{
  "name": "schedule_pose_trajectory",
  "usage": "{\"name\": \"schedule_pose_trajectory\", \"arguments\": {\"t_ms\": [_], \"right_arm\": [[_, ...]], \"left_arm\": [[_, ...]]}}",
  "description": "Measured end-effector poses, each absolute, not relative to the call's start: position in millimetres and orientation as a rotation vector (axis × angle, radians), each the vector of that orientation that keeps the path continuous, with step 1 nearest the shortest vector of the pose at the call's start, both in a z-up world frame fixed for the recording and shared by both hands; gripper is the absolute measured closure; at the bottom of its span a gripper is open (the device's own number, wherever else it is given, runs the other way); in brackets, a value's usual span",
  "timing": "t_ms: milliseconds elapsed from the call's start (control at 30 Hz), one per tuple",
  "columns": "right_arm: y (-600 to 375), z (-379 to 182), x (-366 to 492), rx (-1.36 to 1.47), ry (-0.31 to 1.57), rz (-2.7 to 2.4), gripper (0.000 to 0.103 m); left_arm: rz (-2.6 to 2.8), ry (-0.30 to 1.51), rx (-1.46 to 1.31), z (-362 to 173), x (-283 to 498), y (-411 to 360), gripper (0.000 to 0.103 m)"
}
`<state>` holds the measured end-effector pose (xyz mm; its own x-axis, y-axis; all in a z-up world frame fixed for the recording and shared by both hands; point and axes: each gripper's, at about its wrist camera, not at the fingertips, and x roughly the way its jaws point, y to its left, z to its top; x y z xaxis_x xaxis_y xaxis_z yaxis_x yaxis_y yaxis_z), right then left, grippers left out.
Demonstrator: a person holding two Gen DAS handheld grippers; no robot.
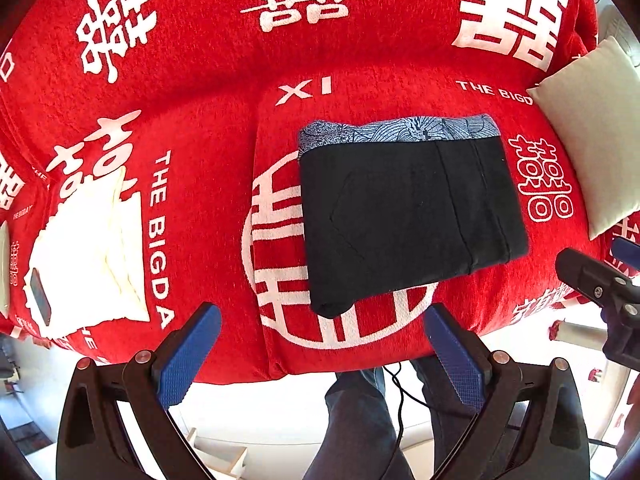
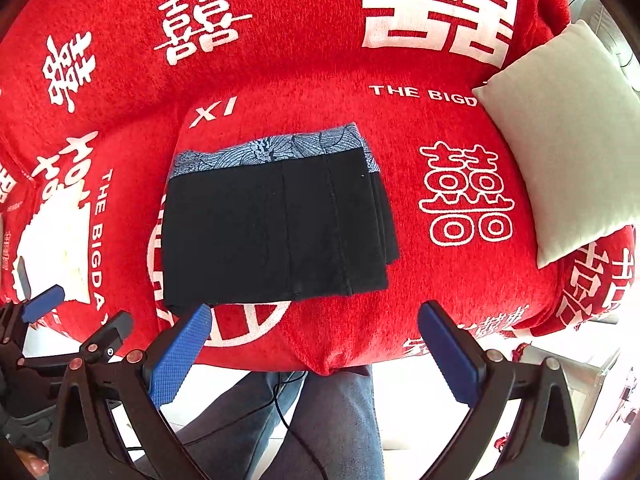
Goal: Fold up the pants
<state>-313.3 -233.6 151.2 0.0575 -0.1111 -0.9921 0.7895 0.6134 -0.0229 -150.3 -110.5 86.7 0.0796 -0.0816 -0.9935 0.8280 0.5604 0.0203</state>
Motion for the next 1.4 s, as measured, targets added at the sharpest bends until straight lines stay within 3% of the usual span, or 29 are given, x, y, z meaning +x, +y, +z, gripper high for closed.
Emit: {"name": "schedule_pose_trajectory", "arguments": {"t_ms": [1400], "right_arm": [[-253.3, 141.1, -340.4, 0.622, 1.378, -0.641, 0.000]], "left_arm": [[-0.613, 1.326, 0.716, 91.0, -194.9, -127.1, 0.001]]}}
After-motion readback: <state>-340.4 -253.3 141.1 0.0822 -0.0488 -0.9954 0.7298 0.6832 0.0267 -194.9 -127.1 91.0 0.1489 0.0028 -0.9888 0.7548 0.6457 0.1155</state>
